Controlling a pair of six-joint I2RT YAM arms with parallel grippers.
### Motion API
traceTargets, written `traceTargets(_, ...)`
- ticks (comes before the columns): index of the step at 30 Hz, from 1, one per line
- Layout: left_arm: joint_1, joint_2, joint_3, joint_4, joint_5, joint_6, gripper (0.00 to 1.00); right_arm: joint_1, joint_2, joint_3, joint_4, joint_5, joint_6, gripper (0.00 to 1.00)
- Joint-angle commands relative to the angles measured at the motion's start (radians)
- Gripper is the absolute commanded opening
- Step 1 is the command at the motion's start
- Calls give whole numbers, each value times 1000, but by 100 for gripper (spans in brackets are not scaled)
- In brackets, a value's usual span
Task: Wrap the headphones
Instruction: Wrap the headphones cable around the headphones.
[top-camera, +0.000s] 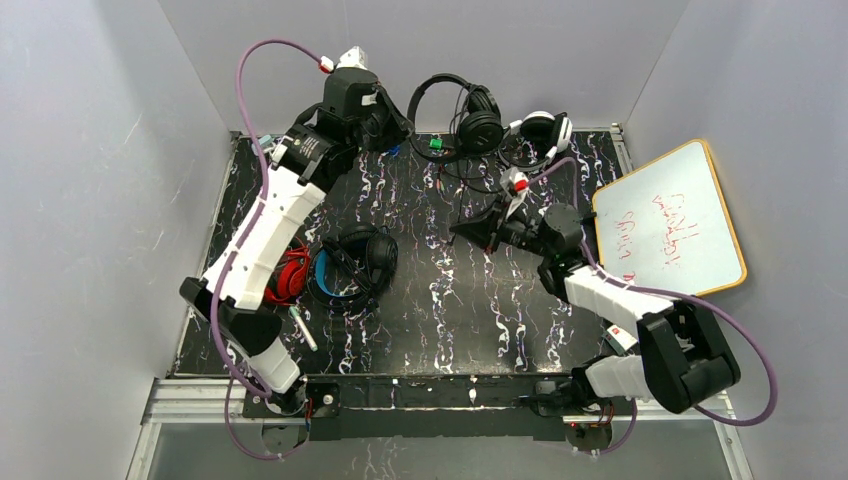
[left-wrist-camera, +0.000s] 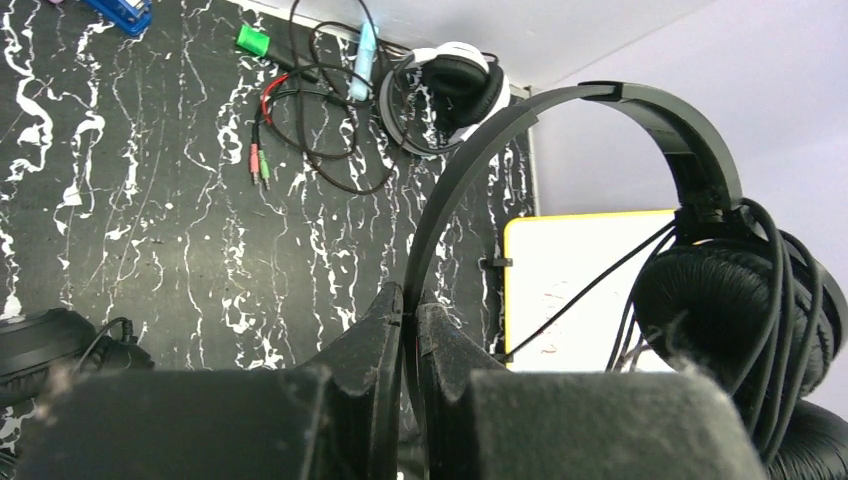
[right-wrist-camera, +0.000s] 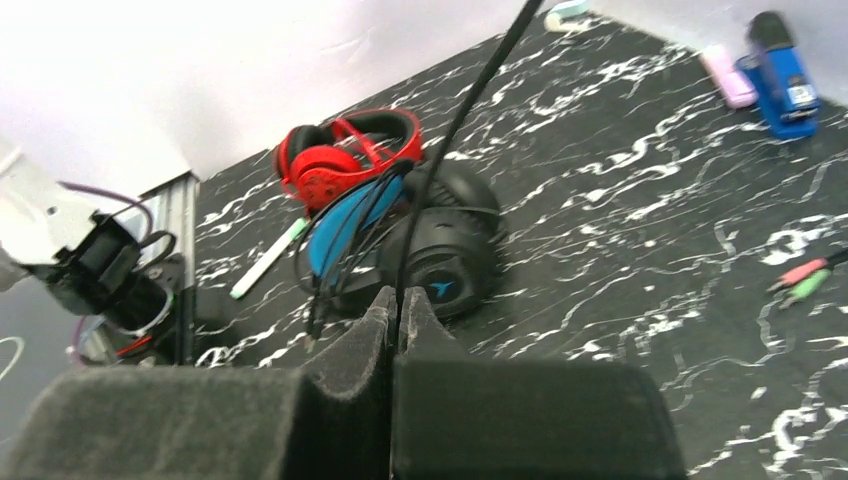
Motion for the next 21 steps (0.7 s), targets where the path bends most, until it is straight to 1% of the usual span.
traceTargets(1,18,9,41,52,-24,-32,0,85,-66,-10,-127,35,-31,1)
traceTargets(3,19,16,13,77,-39,-23,0,115,-89,26,-192,63,-2,1)
traceTargets(7,19,1,-121,159,-90,-6,0,139,-107,121,-281,89,100,1)
traceTargets(10,19,7,-204,200,-123,-1,0,169,-96,179,-300,86,144,1)
traceTargets(14,19,33,-265,223,-172,11,0,191,-73,248,-321,89,178,1)
traceTargets(18,19,89,-318,240,-242,54,0,198,-23,333,-370,63,190,1)
traceTargets(21,19,118,-364,247,-247,69,0,199,-9,362,-375,102,199,1)
